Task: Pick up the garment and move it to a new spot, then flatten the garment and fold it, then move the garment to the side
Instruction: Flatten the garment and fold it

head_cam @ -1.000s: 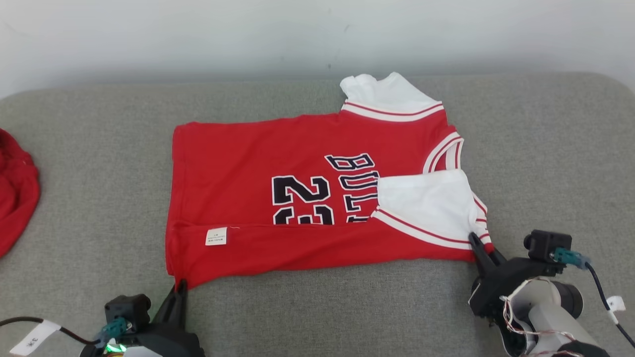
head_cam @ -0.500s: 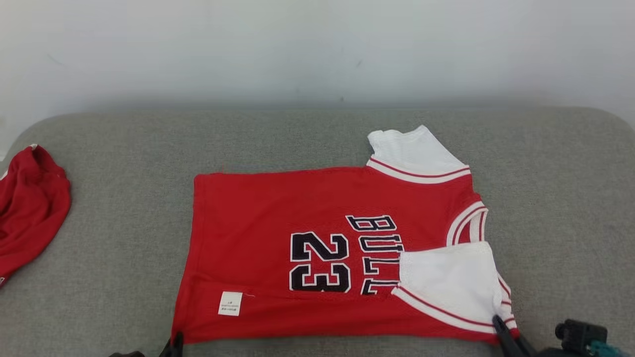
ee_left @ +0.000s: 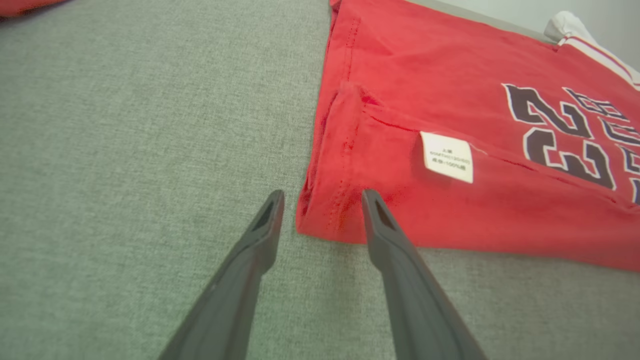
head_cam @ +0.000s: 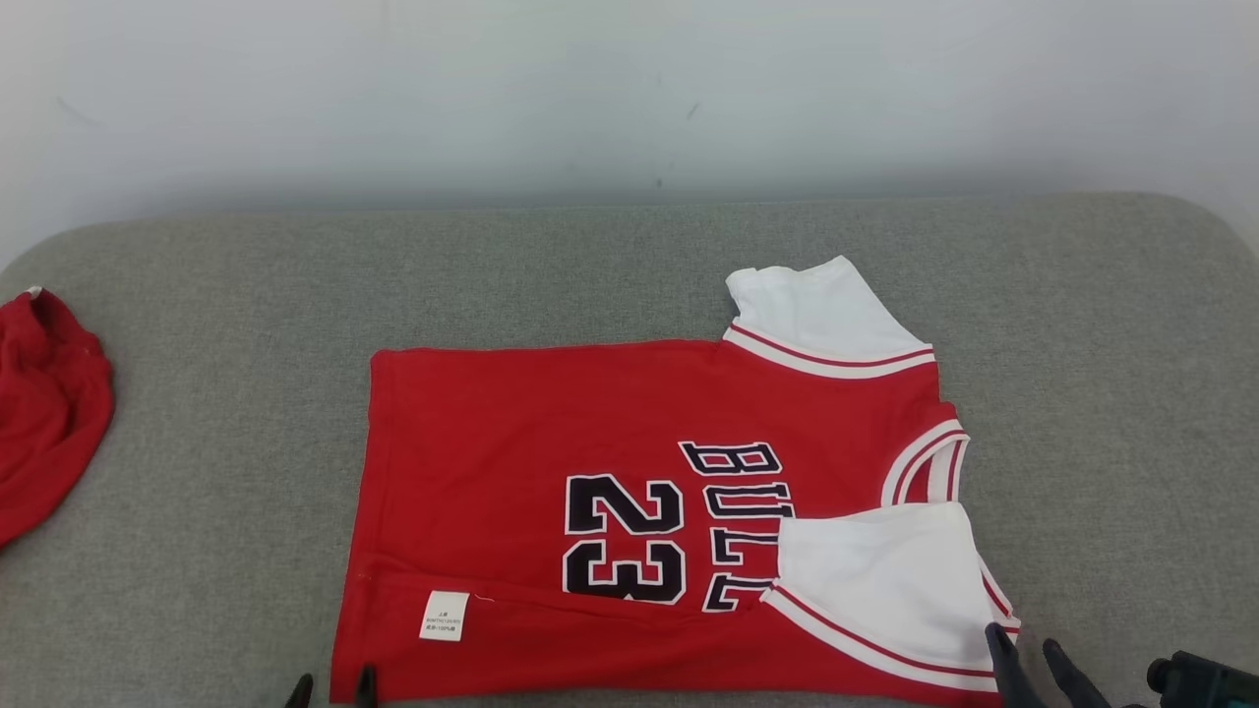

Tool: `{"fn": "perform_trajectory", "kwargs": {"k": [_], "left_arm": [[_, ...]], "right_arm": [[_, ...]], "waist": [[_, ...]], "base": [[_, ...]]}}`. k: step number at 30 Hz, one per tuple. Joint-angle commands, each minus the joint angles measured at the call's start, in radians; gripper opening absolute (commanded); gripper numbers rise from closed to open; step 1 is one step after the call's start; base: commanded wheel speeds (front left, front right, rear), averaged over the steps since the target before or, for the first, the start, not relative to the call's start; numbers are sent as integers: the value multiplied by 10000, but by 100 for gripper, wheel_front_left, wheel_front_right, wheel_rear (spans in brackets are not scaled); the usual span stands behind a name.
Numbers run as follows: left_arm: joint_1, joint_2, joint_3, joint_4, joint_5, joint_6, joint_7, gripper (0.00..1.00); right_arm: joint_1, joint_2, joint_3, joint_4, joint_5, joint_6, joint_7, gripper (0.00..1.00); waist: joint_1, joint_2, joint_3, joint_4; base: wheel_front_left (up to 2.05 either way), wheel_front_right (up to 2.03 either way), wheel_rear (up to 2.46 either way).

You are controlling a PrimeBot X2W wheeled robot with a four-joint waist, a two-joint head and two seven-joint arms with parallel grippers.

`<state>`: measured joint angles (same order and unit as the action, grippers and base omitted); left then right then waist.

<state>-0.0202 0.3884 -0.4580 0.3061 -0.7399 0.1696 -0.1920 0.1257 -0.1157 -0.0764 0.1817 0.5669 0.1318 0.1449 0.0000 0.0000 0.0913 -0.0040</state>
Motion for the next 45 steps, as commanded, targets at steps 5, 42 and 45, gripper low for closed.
{"fn": "perform_trajectory", "kwargs": {"k": [5, 42, 45], "left_arm": [[74, 13, 313, -805, -167, 126, -235, 100], [-7953, 481, 652, 4123, -837, -1815, 2804, 100], [-7899, 284, 805, 4390, -1131, -1944, 2837, 100]], "right_arm": [[-134, 179, -301, -1005, -435, -24, -283, 100], [-9777, -102, 3858, 5644, -1342, -24, -3368, 100], [-9926, -161, 3992, 5955, -1163, -24, -3518, 100]], "waist": [[0, 0, 63, 42], [0, 0, 2824, -1281], [0, 0, 2769, -1254]], "base": [[0, 0, 0], [0, 0, 0], [0, 0, 0]]}}
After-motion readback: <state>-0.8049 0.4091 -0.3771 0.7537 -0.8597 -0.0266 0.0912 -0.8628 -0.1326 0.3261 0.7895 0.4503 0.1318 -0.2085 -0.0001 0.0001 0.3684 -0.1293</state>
